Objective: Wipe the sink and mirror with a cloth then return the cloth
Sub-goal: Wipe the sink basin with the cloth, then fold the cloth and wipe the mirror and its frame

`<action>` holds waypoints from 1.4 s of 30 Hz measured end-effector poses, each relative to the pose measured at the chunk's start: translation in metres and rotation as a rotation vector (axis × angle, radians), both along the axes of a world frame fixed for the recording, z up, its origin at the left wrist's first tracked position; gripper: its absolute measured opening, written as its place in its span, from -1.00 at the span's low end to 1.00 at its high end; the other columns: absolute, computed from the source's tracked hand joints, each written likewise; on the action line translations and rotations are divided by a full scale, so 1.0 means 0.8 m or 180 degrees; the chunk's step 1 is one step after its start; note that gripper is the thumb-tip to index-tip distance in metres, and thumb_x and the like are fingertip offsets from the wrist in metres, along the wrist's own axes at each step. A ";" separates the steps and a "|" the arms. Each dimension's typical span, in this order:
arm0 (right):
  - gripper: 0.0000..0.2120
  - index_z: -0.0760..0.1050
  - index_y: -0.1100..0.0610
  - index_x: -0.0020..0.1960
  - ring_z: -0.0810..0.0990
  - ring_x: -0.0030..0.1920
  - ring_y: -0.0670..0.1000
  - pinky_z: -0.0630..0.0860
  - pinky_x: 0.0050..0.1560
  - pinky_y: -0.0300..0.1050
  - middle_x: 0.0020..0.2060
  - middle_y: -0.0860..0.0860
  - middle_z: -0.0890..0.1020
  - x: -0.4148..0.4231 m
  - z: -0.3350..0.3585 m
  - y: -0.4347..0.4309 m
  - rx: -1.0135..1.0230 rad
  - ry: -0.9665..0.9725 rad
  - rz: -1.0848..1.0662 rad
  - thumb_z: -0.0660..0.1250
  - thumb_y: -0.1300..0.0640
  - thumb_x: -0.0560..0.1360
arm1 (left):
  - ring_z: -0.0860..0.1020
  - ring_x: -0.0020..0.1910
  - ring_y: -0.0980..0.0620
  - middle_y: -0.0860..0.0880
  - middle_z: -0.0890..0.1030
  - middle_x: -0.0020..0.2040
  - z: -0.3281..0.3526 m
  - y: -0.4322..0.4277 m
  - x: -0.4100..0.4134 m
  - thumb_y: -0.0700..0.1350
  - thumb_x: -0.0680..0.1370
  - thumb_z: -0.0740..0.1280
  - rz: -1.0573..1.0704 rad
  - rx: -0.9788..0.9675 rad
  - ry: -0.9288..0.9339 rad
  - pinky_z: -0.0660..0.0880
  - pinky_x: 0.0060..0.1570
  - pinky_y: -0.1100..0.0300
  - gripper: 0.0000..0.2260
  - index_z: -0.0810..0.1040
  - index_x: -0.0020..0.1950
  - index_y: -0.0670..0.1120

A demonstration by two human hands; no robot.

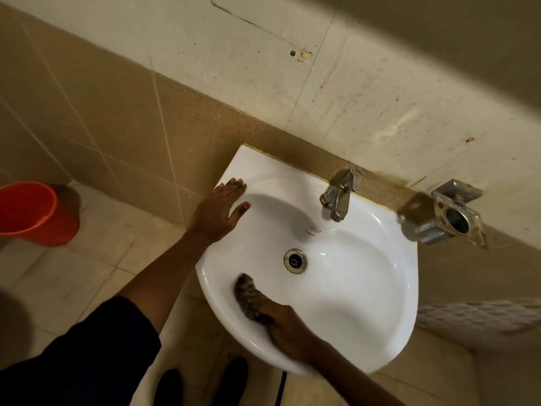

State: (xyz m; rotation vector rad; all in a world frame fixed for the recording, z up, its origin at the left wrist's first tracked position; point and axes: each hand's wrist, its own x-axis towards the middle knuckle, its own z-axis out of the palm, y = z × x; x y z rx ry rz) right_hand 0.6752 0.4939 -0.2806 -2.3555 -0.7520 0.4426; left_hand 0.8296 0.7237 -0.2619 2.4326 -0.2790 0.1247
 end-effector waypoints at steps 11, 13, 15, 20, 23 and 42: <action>-0.53 0.36 0.28 0.35 0.37 0.34 0.12 0.18 0.36 0.13 0.32 0.20 0.41 0.046 -0.039 -0.032 -0.0509 0.1022 -0.1581 0.01 0.24 0.48 | 0.19 0.49 0.01 -0.09 0.30 0.47 0.002 -0.001 0.001 0.24 0.50 -0.08 -0.0010 0.0071 -0.0063 0.07 0.45 0.14 -0.35 0.28 0.44 -0.13; -0.59 0.34 0.28 0.38 0.31 0.36 -0.06 0.13 0.48 -0.02 0.38 0.11 0.34 0.025 -0.013 0.040 0.0380 0.1554 -0.1410 0.11 0.33 0.53 | 0.20 0.49 0.00 -0.10 0.31 0.47 0.002 0.000 0.000 0.24 0.49 -0.08 -0.0011 0.0090 -0.0069 0.05 0.44 0.16 -0.34 0.29 0.43 -0.14; -0.57 0.32 0.11 0.42 0.29 0.38 -0.10 0.15 0.46 -0.20 0.41 -0.02 0.34 0.015 0.024 0.074 0.0635 0.1672 -0.1174 0.13 0.30 0.56 | 0.20 0.49 0.00 -0.10 0.31 0.47 -0.001 0.002 -0.002 0.24 0.49 -0.08 0.0015 0.0107 -0.0051 0.05 0.44 0.16 -0.34 0.30 0.43 -0.15; -0.59 0.54 0.11 0.23 0.52 0.23 -0.12 0.40 0.36 -0.12 0.23 -0.01 0.56 -0.024 0.092 0.012 0.0616 0.2069 -0.1053 0.22 0.34 0.43 | 0.21 0.48 -0.01 -0.11 0.32 0.46 0.005 0.002 -0.005 0.26 0.48 -0.08 -0.0053 0.0062 0.0092 0.07 0.45 0.12 -0.31 0.31 0.42 -0.16; -0.62 0.58 0.16 0.16 0.53 0.18 -0.07 0.42 0.32 -0.06 0.15 0.04 0.61 -0.025 0.118 -0.052 -0.0130 0.2101 -0.1114 0.23 0.33 0.38 | 0.18 0.49 -0.04 -0.13 0.29 0.47 0.011 0.005 -0.004 0.26 0.47 -0.03 -0.0124 0.0074 0.0262 0.03 0.45 0.11 -0.31 0.33 0.41 -0.19; -0.55 0.48 -0.13 0.18 0.30 0.41 -0.16 0.34 0.38 -0.19 0.30 -0.20 0.48 -0.029 0.206 -0.073 0.1038 -0.1165 -0.1665 0.30 0.30 0.40 | 0.60 0.11 -0.20 -0.24 0.62 0.13 0.183 -0.163 -0.092 0.09 0.31 0.49 -0.1439 -0.2782 0.2303 0.53 0.10 0.02 -0.46 0.54 0.15 -0.21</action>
